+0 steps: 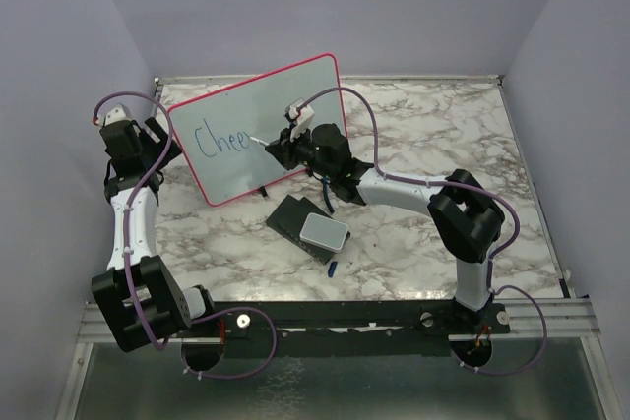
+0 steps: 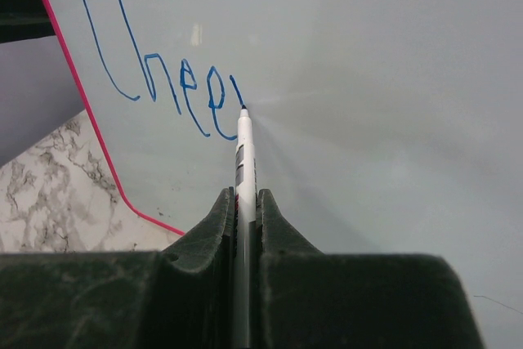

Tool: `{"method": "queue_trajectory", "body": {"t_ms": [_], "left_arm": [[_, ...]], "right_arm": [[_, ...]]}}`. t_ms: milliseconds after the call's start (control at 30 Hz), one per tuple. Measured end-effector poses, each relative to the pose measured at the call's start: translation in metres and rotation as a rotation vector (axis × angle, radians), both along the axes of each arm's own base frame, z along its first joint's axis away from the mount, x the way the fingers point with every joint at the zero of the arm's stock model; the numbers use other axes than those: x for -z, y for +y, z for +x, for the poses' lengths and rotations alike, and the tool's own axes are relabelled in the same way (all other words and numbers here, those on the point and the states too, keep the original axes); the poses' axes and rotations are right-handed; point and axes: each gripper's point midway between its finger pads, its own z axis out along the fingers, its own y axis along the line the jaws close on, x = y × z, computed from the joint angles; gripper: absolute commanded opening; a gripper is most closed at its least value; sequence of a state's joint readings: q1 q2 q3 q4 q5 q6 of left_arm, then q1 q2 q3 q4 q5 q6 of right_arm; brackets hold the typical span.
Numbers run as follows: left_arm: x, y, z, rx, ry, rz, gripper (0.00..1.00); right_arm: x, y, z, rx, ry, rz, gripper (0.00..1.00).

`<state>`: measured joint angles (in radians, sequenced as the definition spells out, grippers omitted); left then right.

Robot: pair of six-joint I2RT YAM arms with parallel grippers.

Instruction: Write a sentence on the whiteboard

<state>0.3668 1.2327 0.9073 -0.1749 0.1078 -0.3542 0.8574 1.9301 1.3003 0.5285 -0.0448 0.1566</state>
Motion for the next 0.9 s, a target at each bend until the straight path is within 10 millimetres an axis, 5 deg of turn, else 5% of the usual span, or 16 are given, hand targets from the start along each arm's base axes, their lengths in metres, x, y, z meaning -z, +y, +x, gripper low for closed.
{"method": "queue_trajectory", "body": {"t_ms": [900], "left_arm": [[0.0, -0.001, 0.001, 0.003, -0.001, 0.001, 0.8]], "right_arm": [[-0.016, -0.001, 0.009, 0.046, -0.03, 0.03, 0.01]]}}
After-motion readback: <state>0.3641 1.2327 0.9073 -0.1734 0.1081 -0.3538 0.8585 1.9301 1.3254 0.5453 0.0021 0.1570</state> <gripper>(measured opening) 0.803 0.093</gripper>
